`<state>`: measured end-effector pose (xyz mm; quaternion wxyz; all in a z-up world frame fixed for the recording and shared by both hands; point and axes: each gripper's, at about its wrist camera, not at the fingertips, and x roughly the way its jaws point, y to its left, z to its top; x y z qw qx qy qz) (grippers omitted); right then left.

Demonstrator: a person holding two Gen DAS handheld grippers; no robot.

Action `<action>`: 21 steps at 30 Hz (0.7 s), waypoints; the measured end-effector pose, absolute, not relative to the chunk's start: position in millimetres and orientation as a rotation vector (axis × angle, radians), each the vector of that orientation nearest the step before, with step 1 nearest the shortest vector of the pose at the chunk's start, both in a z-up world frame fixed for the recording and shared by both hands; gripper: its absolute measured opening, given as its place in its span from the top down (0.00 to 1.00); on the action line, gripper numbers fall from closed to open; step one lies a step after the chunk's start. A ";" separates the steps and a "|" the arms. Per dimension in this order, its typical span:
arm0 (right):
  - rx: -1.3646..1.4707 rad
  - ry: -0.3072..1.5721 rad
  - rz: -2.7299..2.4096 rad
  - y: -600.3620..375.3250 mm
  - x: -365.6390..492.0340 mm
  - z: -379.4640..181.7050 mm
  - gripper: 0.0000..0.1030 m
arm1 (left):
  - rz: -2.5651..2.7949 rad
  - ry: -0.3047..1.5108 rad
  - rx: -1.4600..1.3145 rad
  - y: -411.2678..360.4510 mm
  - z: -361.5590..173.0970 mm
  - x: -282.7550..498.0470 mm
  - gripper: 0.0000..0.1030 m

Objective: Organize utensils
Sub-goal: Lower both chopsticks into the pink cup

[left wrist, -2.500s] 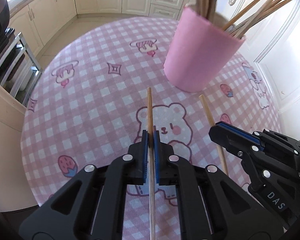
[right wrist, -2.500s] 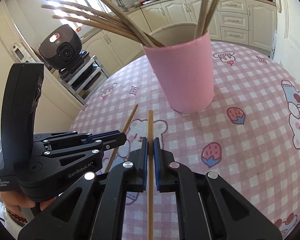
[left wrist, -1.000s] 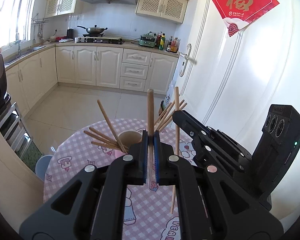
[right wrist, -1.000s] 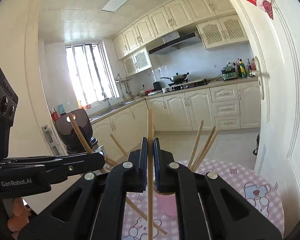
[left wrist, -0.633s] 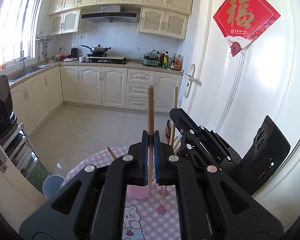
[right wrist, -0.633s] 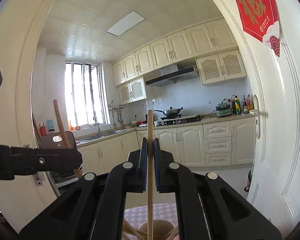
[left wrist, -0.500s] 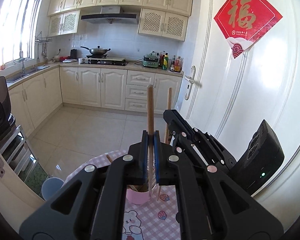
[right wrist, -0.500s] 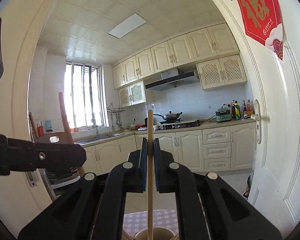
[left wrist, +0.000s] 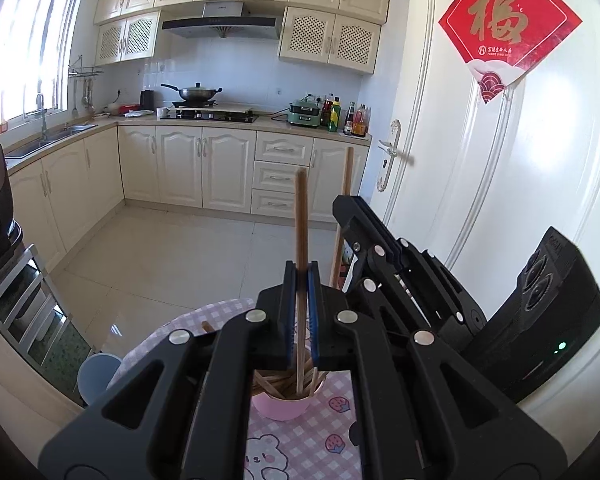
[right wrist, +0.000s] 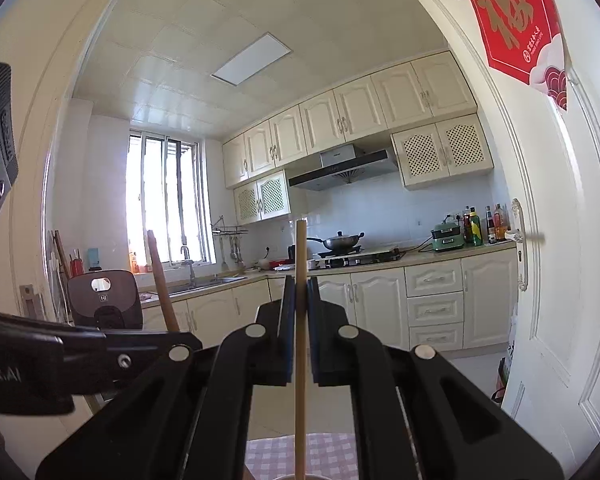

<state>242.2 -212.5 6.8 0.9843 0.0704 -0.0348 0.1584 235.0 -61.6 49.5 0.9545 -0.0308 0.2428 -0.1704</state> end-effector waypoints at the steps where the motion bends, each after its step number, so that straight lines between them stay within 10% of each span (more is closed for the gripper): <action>1: 0.141 -0.073 0.317 -212.8 241.9 6.8 0.95 | -0.349 0.500 -0.068 -62.2 45.8 237.2 0.94; 21: 0.123 -0.030 0.337 -210.9 239.4 -13.3 0.95 | -0.348 0.536 -0.094 -60.0 19.1 238.2 0.94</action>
